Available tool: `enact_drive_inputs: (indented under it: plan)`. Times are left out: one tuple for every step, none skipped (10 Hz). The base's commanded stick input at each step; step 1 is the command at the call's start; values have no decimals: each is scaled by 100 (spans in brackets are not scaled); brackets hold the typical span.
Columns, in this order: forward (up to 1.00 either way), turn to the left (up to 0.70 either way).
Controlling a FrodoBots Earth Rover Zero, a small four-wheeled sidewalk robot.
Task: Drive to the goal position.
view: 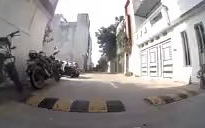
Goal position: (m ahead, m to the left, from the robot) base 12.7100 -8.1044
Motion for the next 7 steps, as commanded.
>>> enact_drive_inputs:
  plan:
    - [70, 4]
    - [70, 20]
    - [70, 35]
    - [70, 35]
    - [70, 1]
    - [70, 0]
    - [70, 0]
